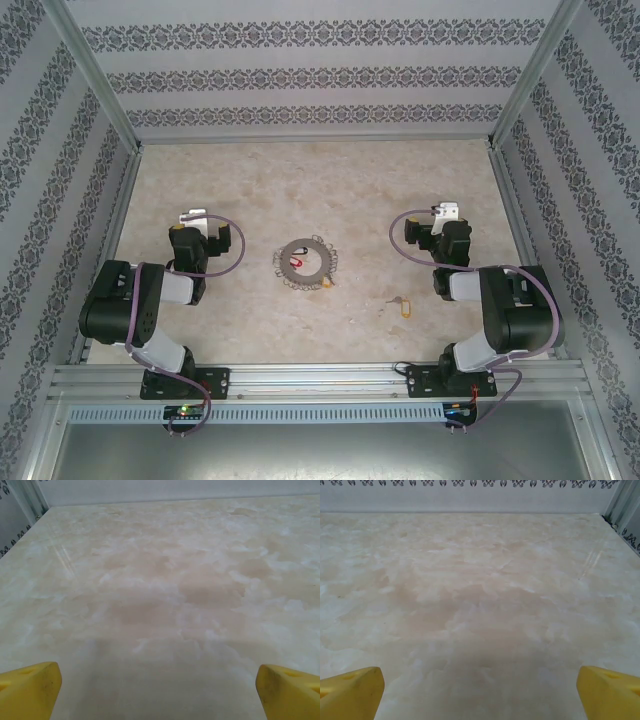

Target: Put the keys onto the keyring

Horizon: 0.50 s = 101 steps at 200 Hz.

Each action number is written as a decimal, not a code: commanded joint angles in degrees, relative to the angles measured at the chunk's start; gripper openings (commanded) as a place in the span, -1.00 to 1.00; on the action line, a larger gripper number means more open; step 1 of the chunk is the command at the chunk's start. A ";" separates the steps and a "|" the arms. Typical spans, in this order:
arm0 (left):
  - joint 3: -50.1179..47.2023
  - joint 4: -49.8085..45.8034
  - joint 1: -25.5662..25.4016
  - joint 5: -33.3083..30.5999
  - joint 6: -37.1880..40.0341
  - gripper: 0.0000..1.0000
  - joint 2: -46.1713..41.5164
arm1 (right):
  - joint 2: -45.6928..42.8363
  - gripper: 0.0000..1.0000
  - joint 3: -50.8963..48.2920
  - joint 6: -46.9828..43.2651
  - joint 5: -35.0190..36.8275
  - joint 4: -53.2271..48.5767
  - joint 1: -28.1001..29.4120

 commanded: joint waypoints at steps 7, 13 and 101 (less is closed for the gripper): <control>0.80 1.89 0.68 0.89 -0.32 1.00 0.31 | -0.44 0.96 0.69 0.30 0.57 1.59 0.60; 0.80 1.96 0.68 0.90 -0.37 1.00 0.20 | -0.43 0.96 0.76 0.34 0.59 1.59 0.60; 0.80 1.96 0.68 0.90 -0.32 1.00 0.23 | -0.48 0.96 0.85 0.47 0.24 1.33 0.35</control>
